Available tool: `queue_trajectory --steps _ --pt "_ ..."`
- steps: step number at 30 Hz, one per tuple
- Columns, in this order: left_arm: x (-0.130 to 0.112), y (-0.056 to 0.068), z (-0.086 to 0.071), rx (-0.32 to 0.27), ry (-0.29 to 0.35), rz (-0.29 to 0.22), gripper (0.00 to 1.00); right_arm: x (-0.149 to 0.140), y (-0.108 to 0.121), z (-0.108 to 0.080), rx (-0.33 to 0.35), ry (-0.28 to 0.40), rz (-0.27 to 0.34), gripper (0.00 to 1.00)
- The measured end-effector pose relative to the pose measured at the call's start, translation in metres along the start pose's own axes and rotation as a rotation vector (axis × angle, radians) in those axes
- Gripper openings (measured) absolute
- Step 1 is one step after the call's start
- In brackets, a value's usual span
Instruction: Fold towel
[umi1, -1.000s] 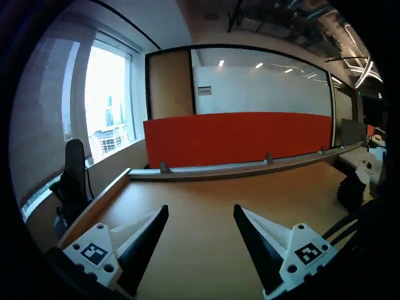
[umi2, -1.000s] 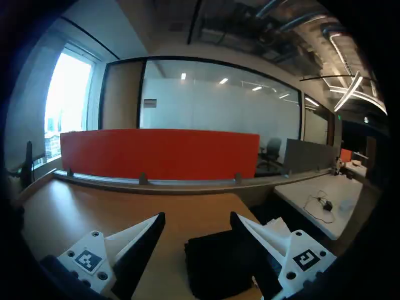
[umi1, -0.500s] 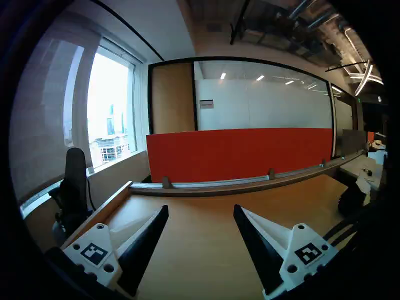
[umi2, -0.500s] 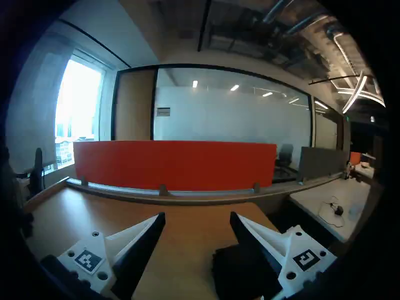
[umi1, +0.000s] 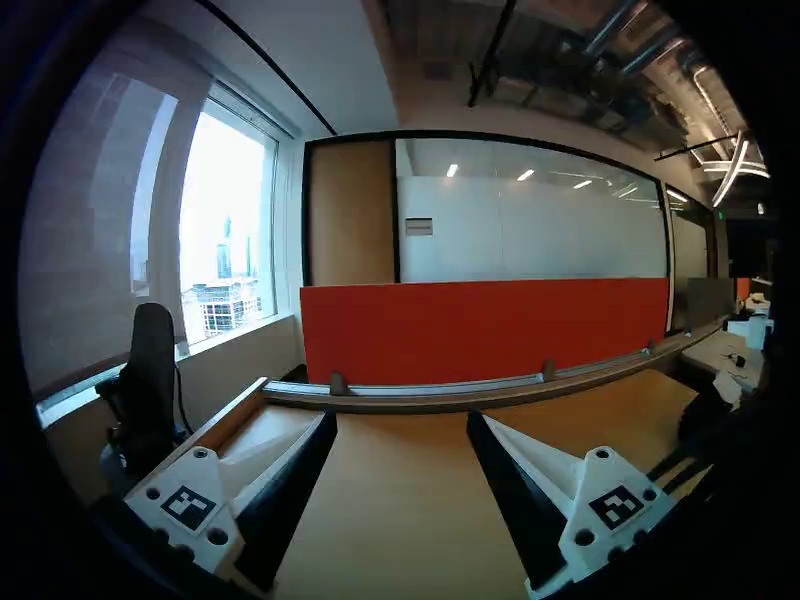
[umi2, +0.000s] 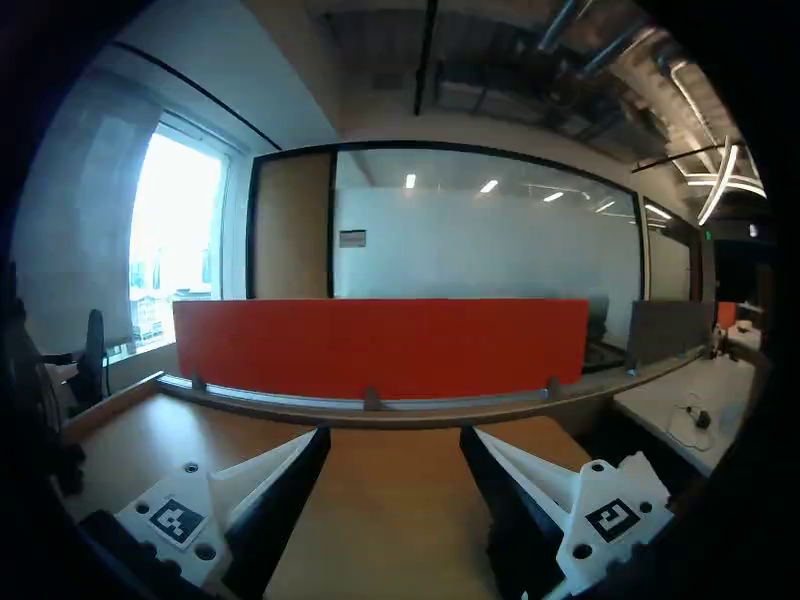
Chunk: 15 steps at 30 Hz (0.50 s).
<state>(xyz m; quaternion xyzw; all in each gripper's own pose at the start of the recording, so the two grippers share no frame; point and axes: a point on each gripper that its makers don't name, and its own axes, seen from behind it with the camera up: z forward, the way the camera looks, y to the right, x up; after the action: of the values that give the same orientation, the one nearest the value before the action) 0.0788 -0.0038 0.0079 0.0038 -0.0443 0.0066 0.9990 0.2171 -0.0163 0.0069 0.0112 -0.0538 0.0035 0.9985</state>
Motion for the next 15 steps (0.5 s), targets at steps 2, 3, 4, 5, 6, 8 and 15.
queue_trajectory --steps 2,3,4,5,6,8,15 --pt "0.0 0.0 0.001 -0.004 0.002 -0.002 0.97 0.0 -0.008 0.001 0.008 0.004 0.004 1.0" --pt "0.0 0.0 0.002 -0.006 0.003 -0.003 0.96 0.0 -0.012 0.002 0.012 0.006 0.006 1.0" --pt "0.0 -0.001 0.003 -0.007 0.004 -0.003 0.96 0.0 -0.014 0.003 0.013 0.006 0.005 1.0" --pt "0.0 -0.001 0.003 -0.008 0.004 -0.003 0.96 0.0 -0.016 0.003 0.013 0.006 0.004 1.0" --pt "0.0 -0.001 0.004 -0.01 0.005 -0.004 0.96 0.0 -0.018 0.004 0.013 0.005 0.003 1.0" --pt "-0.001 -0.001 0.006 -0.012 0.007 -0.005 0.96 0.002 -0.019 0.005 0.007 0.005 0.002 1.0" --pt "-0.003 0.004 0.011 -0.026 0.019 -0.024 0.96 0.007 -0.023 0.007 0.0 0.003 0.028 1.0"
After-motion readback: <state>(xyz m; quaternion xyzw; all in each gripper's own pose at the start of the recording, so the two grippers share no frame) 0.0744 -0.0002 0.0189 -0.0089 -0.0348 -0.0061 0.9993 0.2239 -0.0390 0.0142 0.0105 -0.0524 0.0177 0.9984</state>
